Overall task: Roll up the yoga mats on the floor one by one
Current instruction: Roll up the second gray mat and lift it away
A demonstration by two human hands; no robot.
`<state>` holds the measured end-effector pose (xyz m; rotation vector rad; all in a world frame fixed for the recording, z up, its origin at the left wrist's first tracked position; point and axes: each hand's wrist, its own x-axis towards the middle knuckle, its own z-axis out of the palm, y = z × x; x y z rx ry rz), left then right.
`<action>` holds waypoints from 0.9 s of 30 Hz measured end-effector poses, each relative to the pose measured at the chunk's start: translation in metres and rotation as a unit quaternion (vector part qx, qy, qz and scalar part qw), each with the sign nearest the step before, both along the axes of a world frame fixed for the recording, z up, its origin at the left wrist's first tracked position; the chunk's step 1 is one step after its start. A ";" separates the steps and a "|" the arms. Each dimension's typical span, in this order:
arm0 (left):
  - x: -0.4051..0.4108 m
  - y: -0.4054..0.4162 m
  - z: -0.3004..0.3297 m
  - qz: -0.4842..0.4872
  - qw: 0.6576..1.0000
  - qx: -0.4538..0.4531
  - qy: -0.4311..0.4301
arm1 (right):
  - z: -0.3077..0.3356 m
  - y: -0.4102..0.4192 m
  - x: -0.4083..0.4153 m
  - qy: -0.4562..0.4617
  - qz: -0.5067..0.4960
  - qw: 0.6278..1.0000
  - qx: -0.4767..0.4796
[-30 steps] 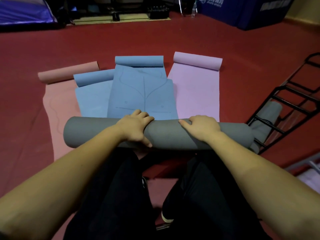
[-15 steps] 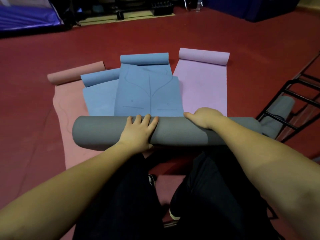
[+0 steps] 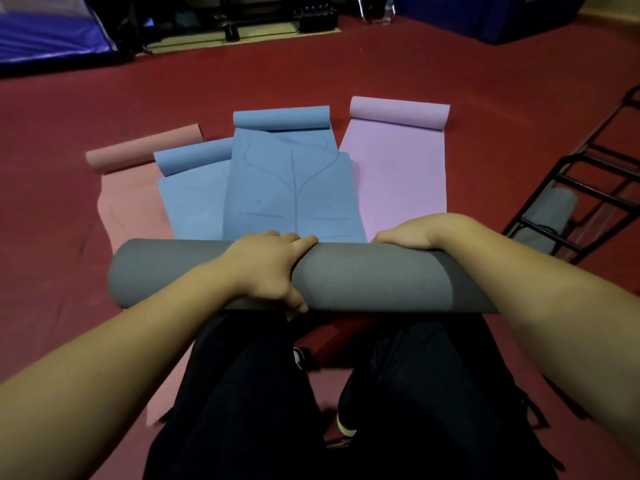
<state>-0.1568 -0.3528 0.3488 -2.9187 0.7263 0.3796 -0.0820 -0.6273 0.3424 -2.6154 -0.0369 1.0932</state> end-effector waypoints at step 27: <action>0.084 0.004 -0.014 0.160 0.890 -0.190 0.383 | -0.042 0.004 -0.044 -0.407 0.078 0.902 -0.117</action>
